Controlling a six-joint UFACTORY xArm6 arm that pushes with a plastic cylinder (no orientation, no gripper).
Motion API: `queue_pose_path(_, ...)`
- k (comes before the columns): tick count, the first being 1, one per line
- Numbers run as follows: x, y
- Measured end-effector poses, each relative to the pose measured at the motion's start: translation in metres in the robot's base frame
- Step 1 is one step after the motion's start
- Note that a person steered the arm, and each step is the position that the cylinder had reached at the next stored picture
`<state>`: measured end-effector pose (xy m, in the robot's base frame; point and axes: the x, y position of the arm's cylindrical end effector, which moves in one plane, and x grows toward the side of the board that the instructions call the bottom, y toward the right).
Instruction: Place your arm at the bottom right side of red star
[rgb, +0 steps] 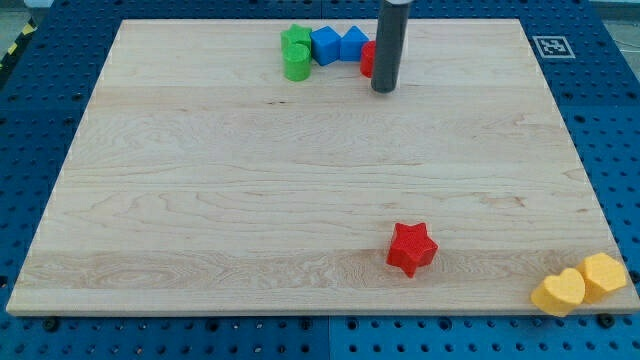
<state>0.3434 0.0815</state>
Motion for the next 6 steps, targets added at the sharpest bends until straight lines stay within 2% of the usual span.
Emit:
queue_pose_path(1, 0.025, -0.037)
queue_pose_path(2, 0.088, -0.062)
queue_pose_path(3, 0.176, -0.062)
queue_pose_path(4, 0.245, -0.047)
queue_pose_path(5, 0.274, -0.024)
queue_pose_path(6, 0.270, 0.035)
